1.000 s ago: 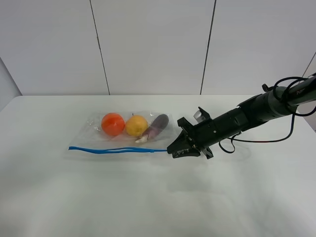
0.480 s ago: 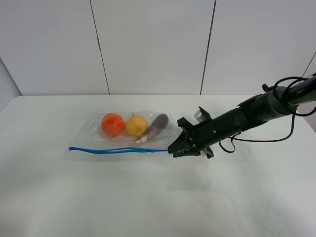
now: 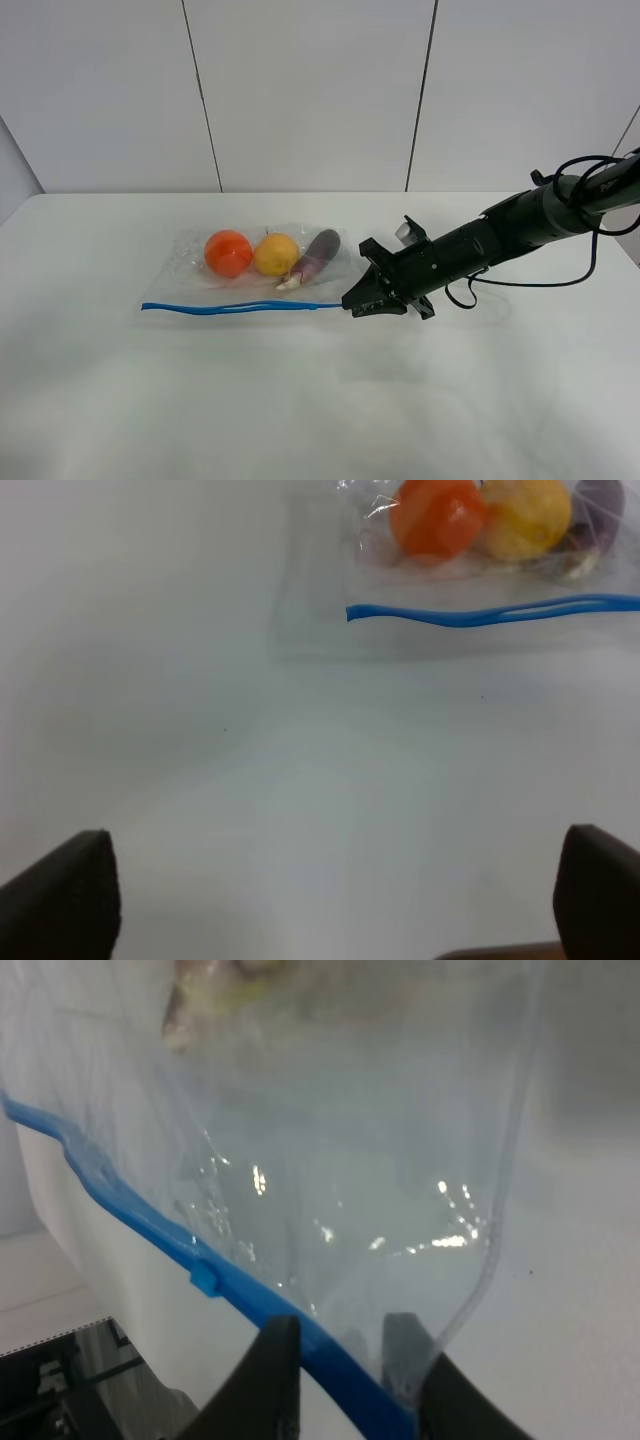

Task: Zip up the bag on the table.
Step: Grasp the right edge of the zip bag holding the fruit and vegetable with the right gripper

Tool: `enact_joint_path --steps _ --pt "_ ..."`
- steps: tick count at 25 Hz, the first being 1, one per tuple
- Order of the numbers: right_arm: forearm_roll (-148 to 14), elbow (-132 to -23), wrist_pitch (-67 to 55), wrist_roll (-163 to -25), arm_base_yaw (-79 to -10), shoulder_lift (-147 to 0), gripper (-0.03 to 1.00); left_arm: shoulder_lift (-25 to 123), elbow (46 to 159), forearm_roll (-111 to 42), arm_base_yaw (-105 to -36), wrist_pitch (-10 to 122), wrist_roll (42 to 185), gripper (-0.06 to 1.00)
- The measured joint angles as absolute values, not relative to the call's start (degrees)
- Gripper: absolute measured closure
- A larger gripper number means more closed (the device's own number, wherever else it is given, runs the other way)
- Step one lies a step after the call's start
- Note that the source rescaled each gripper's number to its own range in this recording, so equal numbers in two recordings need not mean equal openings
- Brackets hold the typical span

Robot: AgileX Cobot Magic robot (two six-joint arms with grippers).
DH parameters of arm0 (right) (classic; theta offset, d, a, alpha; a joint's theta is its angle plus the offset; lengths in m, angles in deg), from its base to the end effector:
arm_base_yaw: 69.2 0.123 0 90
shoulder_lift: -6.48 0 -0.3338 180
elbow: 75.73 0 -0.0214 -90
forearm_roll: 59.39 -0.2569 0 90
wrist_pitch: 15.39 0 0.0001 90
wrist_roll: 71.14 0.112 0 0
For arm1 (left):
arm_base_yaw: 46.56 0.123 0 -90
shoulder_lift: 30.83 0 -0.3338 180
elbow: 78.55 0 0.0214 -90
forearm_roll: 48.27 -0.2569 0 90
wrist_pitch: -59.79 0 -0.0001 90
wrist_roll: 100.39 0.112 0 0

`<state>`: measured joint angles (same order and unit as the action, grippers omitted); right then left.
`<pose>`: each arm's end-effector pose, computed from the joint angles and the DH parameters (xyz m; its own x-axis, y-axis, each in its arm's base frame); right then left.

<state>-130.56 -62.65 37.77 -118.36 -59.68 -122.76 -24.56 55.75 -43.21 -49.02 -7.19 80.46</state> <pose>0.3836 0.1504 0.1205 -0.9971 -0.0166 -0.0748 -0.0684 0.6331 0.7710 -0.0453 -0.0072 0.2806 -0.4845 0.0011 -0.8748 0.1042 0.9929 -0.0565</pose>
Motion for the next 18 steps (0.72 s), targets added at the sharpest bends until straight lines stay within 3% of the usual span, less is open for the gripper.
enact_joint_path --steps 18 --pt "-131.55 -62.65 36.61 -117.88 -59.68 -122.76 0.62 -24.56 55.75 -43.21 -49.02 -7.19 80.46 -0.06"
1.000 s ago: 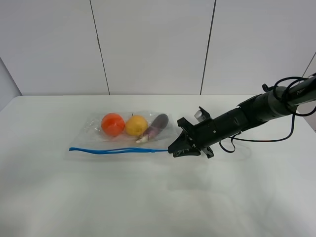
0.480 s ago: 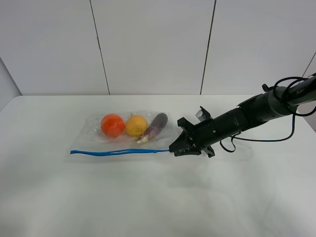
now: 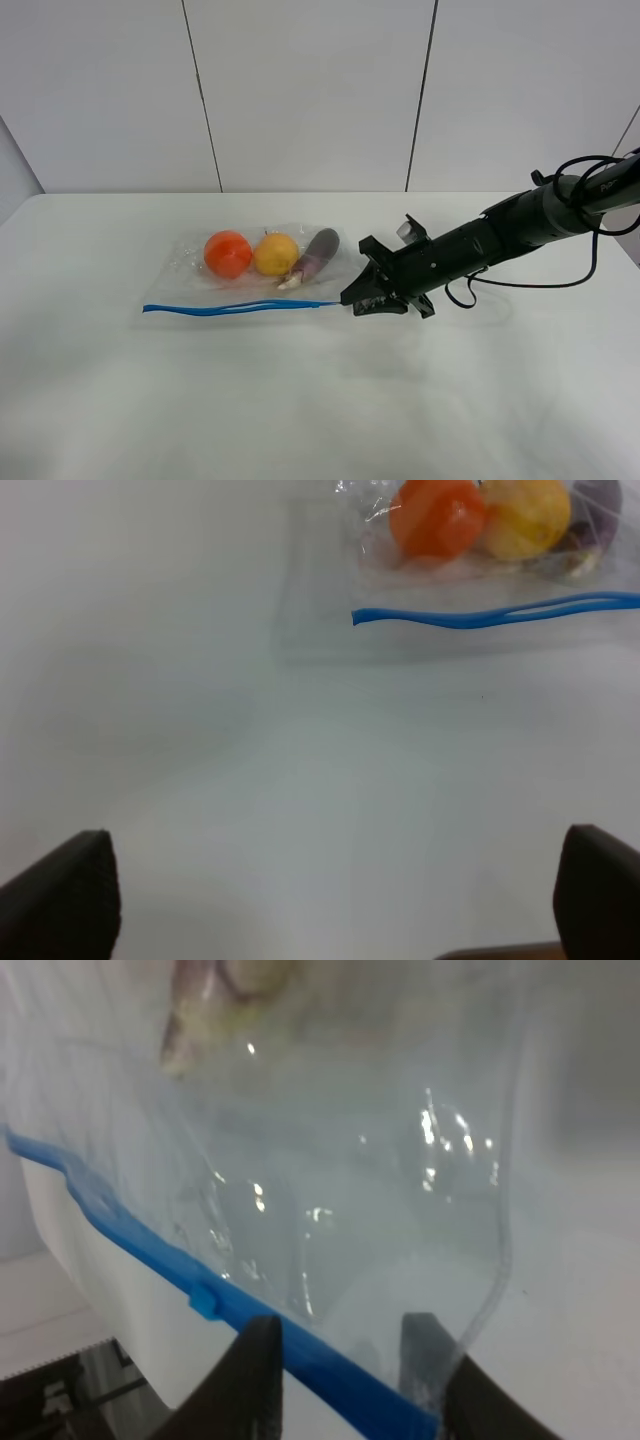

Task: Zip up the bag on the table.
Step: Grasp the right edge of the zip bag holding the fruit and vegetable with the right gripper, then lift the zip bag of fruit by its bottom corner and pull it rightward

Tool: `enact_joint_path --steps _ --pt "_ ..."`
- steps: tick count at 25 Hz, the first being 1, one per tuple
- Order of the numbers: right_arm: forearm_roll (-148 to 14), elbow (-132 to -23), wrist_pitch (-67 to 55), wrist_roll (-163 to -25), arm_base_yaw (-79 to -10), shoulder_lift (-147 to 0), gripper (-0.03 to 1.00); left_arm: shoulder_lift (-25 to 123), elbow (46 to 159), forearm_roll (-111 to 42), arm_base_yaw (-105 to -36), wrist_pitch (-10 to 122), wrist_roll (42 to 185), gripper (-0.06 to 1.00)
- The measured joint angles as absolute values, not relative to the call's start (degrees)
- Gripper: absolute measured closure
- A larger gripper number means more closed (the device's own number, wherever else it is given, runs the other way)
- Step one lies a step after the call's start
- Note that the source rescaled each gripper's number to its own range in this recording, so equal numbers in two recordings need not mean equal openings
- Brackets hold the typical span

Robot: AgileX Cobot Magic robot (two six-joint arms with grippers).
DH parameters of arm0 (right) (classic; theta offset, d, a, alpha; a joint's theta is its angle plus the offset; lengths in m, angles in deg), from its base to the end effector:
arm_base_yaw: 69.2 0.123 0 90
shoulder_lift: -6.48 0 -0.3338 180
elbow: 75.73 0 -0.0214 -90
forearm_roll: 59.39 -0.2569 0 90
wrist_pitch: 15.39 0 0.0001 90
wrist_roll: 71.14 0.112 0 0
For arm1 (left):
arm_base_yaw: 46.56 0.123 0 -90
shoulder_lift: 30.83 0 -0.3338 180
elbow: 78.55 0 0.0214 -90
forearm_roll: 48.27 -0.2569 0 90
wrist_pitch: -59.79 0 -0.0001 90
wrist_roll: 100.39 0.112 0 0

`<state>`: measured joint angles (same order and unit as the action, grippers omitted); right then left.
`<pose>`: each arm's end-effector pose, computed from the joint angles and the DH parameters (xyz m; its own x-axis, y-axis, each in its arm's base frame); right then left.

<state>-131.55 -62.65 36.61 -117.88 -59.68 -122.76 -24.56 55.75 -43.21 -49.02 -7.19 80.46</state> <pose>0.3863 0.1500 0.1202 -0.9971 0.0138 -0.0753 -0.0493 0.6374 0.7690 -0.0453 -0.0072 0.2806 -0.4845 0.0011 -0.8748 0.1042 0.9929 -0.0565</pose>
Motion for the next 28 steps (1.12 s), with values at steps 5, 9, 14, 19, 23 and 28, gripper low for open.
enact_joint_path --steps 5,9,14,19,23,28 --pt "-132.02 -62.65 36.42 -117.89 -59.68 -122.76 0.62 -24.56 55.75 -43.21 -49.02 -7.19 80.46 -0.06" --pt "-132.08 -62.65 35.94 -117.80 -59.68 -122.76 0.66 -24.56 55.75 -43.21 -49.02 -7.19 80.46 -0.06" --pt "-132.14 -62.65 35.31 -117.75 -59.68 -122.76 0.96 -24.56 55.75 -43.21 -49.02 -7.19 80.46 -0.06" --pt "-132.14 -62.65 35.16 -117.75 -59.68 -122.76 0.97 -24.56 55.75 -43.21 -49.02 -7.19 80.46 -0.06" --pt "-132.41 -62.65 35.81 -118.63 -59.68 -122.76 0.97 -24.56 55.75 -43.21 -49.02 -7.19 80.46 -0.06" --pt "-133.56 -63.47 39.94 -120.13 -59.68 -122.76 0.97 -24.56 55.75 -43.21 -49.02 -7.19 80.46 -0.06"
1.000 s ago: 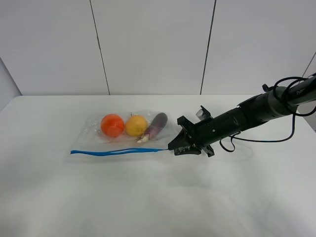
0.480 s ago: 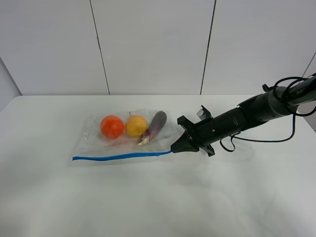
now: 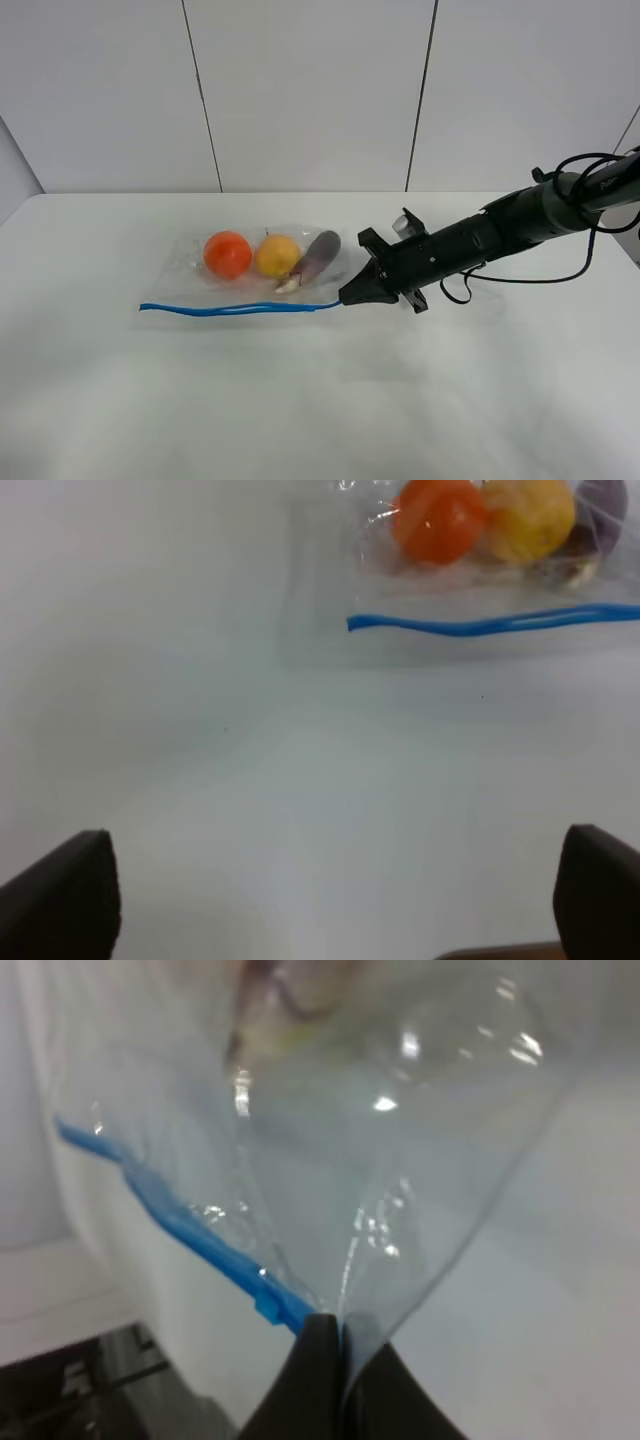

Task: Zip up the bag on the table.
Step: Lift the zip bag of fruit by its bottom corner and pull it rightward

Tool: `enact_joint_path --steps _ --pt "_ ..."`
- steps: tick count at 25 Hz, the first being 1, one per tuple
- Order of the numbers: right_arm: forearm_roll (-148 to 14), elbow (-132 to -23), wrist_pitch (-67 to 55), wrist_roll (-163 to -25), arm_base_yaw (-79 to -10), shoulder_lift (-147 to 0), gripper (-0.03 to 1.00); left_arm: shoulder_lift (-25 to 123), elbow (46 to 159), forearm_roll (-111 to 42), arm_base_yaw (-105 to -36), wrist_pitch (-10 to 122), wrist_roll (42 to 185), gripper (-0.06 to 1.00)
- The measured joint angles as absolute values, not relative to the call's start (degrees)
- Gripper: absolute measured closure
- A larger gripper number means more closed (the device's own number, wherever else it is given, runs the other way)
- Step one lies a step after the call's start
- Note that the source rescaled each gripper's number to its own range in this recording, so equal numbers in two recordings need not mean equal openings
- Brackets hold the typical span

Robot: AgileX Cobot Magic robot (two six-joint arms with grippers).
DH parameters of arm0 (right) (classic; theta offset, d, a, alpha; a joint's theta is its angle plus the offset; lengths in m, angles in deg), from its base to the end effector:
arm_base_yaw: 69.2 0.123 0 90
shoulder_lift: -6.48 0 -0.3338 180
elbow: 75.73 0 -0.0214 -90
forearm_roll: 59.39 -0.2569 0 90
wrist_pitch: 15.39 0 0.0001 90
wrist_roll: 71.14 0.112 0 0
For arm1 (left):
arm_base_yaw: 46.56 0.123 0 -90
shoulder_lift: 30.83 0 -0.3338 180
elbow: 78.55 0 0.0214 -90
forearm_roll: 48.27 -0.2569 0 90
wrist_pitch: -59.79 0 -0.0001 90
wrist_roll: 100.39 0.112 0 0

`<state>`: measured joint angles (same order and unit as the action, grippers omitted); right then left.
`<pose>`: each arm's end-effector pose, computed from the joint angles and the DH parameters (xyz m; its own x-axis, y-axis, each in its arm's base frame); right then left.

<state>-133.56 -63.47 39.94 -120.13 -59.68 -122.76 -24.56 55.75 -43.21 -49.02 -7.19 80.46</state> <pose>0.3875 0.1549 0.1284 -0.9956 -0.0115 -0.0930 -0.0820 0.5865 0.8058 -0.0453 -0.0072 0.2806 -0.4845 0.0011 -0.8748 0.1042 0.9929 -0.0565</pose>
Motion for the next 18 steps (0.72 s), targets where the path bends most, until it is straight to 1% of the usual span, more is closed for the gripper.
enact_joint_path --steps 8,18 --pt "-134.63 -69.25 45.11 -120.13 -59.68 -122.76 0.97 -24.56 55.75 -43.21 -49.02 -7.19 80.46 -0.06" --pt "-134.97 -69.75 45.47 -119.90 -59.68 -122.76 0.97 -24.56 55.75 -43.21 -49.02 -7.19 80.46 -0.06"
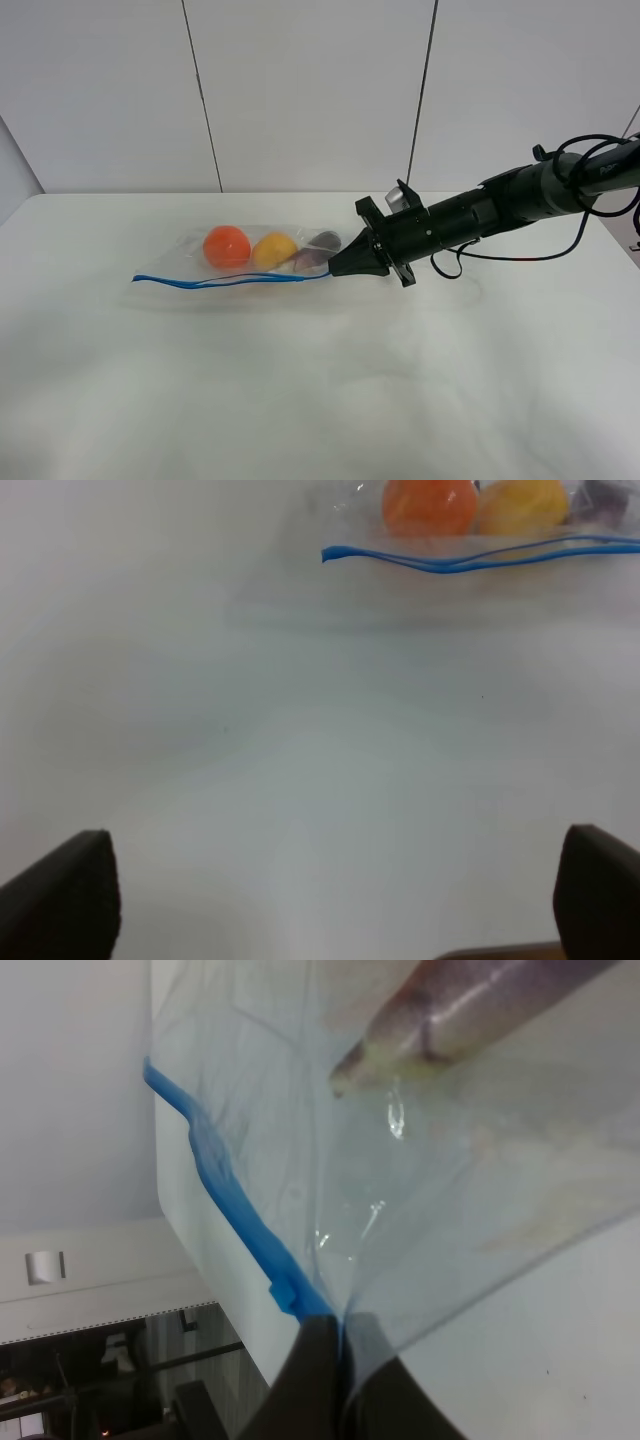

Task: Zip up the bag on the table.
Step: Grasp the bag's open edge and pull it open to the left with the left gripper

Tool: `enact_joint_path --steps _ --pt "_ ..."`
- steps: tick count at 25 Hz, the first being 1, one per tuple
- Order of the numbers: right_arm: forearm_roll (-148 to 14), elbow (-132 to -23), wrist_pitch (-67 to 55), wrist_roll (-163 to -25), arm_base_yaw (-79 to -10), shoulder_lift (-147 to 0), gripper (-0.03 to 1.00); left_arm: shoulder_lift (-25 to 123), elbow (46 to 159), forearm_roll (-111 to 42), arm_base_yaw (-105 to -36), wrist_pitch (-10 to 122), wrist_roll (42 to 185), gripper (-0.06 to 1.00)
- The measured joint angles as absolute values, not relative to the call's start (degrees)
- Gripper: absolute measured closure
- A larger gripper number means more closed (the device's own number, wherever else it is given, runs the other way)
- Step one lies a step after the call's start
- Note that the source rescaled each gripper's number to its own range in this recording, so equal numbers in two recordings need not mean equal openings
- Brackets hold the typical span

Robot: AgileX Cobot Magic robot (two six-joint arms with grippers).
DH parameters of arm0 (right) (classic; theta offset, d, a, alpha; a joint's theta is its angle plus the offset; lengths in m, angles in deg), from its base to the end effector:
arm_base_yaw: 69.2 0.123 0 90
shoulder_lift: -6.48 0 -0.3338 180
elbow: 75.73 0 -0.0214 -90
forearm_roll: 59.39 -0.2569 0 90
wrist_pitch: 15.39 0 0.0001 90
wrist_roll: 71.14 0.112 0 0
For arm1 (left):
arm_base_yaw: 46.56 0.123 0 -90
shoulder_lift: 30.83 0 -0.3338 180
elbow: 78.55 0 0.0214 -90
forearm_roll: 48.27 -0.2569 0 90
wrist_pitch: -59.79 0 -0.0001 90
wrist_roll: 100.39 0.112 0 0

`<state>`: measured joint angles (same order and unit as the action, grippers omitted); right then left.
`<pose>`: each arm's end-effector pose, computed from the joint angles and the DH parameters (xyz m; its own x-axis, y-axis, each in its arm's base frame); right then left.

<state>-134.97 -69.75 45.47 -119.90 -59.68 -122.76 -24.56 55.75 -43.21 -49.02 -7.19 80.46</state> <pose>0.4068 0.1643 0.1584 -0.9862 -0.0400 -0.1606 -0.1590 0.4994 0.8517 -0.0453 -0.0072 0.2806 -0.4845 0.0011 -0.8748 0.1042 0.9929 -0.0565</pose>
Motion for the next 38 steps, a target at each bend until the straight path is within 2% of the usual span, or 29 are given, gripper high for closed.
enact_joint_path --steps 17,23,28,38 --pt "-135.03 -69.75 45.47 -119.90 -59.68 -122.76 0.97 -24.37 56.63 -43.88 -49.02 -6.19 80.46 -0.06" --pt "-140.58 -69.75 48.20 -119.90 -59.68 -122.76 0.97 -12.13 64.48 -43.84 -49.02 -0.09 81.95 -0.06" --pt "-141.57 -69.75 48.40 -120.11 -59.68 -122.76 0.97 4.61 71.53 -36.85 -49.02 7.93 95.75 -0.06" --pt "-141.61 -69.75 48.40 -120.10 -59.68 -122.76 0.97 37.39 80.19 -3.06 -49.02 19.81 131.28 -0.06"
